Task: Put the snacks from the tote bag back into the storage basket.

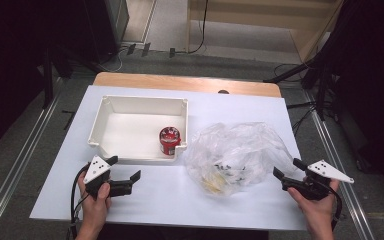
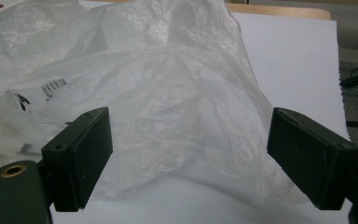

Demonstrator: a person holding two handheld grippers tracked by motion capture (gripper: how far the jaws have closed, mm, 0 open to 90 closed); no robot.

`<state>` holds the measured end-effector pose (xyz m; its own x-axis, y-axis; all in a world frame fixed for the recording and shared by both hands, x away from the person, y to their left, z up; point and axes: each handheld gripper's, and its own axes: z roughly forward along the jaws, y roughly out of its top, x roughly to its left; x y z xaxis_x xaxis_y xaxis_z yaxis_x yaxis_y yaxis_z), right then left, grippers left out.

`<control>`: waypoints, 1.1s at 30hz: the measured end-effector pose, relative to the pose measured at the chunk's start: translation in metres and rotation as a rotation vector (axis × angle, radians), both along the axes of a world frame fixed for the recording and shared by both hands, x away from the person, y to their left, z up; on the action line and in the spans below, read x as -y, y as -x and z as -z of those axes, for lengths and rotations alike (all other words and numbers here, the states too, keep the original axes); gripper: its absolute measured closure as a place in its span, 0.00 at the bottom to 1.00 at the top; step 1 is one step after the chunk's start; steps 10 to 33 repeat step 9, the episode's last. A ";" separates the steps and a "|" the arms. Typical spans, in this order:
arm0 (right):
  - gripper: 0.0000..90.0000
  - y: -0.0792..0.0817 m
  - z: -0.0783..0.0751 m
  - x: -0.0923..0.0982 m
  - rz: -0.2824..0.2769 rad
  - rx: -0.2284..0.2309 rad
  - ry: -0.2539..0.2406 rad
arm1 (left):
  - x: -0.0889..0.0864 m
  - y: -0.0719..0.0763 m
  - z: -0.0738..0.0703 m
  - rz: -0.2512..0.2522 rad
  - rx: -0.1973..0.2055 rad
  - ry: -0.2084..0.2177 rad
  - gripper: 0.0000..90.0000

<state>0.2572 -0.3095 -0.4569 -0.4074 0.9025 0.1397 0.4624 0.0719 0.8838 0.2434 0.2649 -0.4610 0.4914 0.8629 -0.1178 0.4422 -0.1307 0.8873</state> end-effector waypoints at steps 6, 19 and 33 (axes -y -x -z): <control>0.16 0.000 0.012 0.009 0.032 -0.002 -0.051 | 0.000 -0.001 0.000 0.007 -0.004 0.003 0.02; 0.16 -0.002 0.019 0.013 0.070 0.005 -0.100 | 0.000 -0.001 0.000 0.007 -0.007 0.005 0.02; 0.16 -0.002 0.019 0.013 0.070 0.005 -0.100 | 0.000 -0.001 0.000 0.007 -0.007 0.005 0.02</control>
